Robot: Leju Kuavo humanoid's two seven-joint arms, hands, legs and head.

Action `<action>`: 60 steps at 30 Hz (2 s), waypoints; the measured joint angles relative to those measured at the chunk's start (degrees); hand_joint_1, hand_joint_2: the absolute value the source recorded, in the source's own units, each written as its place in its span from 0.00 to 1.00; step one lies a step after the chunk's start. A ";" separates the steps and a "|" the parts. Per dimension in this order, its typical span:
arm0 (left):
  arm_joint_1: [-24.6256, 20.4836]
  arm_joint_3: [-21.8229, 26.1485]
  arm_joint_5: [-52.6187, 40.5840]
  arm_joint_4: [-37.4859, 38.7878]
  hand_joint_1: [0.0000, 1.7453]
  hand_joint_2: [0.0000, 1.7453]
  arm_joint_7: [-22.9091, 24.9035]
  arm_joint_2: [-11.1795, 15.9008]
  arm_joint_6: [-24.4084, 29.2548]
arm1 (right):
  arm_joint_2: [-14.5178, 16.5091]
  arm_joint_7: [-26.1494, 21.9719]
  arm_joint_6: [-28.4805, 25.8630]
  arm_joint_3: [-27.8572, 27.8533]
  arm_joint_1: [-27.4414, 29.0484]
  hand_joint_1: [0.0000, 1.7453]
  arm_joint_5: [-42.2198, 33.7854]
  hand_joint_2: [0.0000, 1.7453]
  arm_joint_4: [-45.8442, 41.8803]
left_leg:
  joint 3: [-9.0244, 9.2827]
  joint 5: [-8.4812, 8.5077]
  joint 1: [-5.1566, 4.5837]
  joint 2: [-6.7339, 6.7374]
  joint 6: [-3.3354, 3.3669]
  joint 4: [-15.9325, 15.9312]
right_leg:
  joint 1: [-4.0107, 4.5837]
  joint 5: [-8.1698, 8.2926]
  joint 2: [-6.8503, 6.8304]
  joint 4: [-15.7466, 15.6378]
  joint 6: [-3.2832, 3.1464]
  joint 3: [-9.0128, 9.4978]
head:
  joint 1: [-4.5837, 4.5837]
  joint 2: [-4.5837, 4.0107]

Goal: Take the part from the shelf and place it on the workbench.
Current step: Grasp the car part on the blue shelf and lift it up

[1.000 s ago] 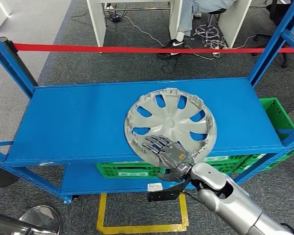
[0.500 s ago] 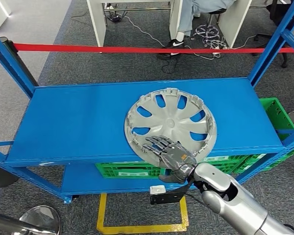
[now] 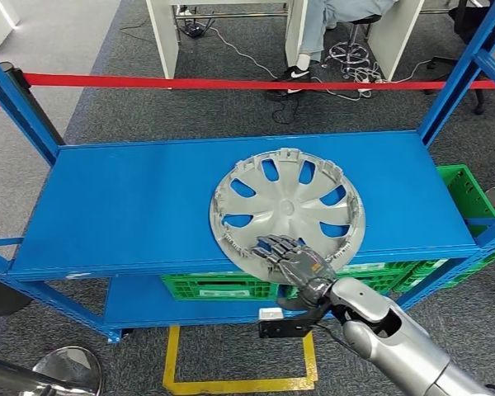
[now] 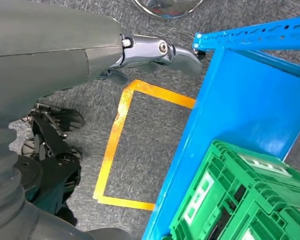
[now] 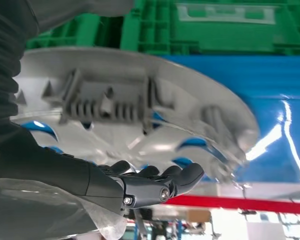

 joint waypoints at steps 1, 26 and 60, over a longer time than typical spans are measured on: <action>-0.08 0.10 -0.11 0.00 0.00 1.00 0.00 -0.01 -0.06 | 0.13 0.14 -0.02 -0.15 -0.01 0.00 -0.02 1.00 0.83 | 0.00 0.00 0.00 0.00 0.00 0.00 | 0.00 0.00 -0.01 0.00 0.00 0.00 | 0.00 0.00; -0.89 0.36 -1.17 0.28 0.00 1.00 -0.55 0.02 0.13 | 4.69 1.75 -0.46 -1.84 -4.15 1.00 0.03 1.00 10.64 | 0.07 0.07 0.00 0.01 0.00 0.00 | 0.00 0.03 0.00 0.00 0.02 0.09 | -0.01 0.00; 1.66 -1.12 5.18 -0.82 0.00 1.00 -2.58 -0.40 7.59 | 5.60 -1.26 -26.86 -8.65 6.27 1.00 9.63 1.00 -4.55 | -0.03 0.00 0.00 -0.04 0.00 0.00 | 0.00 -0.04 -0.05 0.00 0.03 -0.03 | -0.01 0.00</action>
